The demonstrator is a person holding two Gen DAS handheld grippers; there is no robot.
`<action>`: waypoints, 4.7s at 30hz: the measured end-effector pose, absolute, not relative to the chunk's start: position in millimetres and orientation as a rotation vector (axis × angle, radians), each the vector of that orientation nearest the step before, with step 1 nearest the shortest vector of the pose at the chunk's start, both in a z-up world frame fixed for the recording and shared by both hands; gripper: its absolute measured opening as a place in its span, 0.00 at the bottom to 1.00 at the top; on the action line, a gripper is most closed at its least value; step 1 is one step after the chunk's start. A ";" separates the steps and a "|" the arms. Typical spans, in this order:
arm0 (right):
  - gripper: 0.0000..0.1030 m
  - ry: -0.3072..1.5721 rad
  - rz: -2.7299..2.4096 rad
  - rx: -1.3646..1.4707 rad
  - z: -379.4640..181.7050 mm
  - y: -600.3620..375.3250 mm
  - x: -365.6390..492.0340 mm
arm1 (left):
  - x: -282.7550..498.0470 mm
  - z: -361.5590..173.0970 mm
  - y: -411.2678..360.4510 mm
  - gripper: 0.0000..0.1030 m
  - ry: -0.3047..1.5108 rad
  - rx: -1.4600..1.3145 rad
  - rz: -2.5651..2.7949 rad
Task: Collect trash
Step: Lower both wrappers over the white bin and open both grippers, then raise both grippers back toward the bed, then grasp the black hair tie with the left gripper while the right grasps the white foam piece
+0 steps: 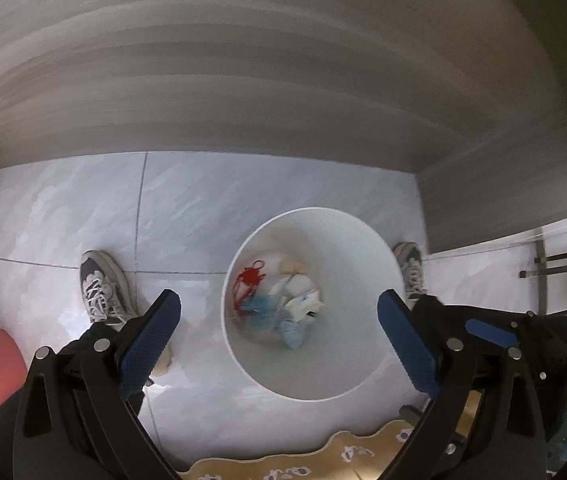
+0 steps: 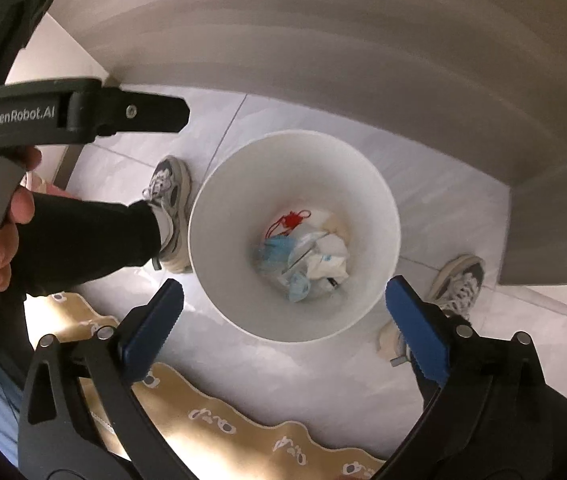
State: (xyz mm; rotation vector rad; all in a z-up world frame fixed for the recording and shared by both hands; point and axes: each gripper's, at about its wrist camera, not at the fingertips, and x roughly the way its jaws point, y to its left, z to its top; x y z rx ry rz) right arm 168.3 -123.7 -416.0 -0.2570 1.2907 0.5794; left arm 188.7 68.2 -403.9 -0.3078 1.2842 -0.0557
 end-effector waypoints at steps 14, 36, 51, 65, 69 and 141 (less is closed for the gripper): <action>0.95 0.985 0.419 -0.101 -281.7 -194.2 121.1 | 113.0 -287.3 38.2 0.94 1.073 -0.277 -0.196; 0.95 0.551 0.458 0.022 -46.7 -243.4 82.3 | 59.3 -34.9 -18.9 0.94 0.643 -0.061 -0.137; 0.95 0.484 0.440 -0.027 18.9 -247.6 117.7 | 108.4 37.6 -38.9 0.94 0.551 0.014 -0.137; 0.95 0.540 0.361 -0.023 10.7 -250.9 201.8 | 213.9 20.5 -25.6 0.94 0.636 0.010 -0.065; 0.95 0.553 0.346 -0.030 5.6 -250.3 229.5 | 263.9 7.3 -19.5 0.94 0.686 -0.019 -0.067; 0.49 0.835 0.436 -0.145 -32.5 -146.6 411.9 | 365.1 1.4 17.4 0.03 0.798 -0.088 -0.089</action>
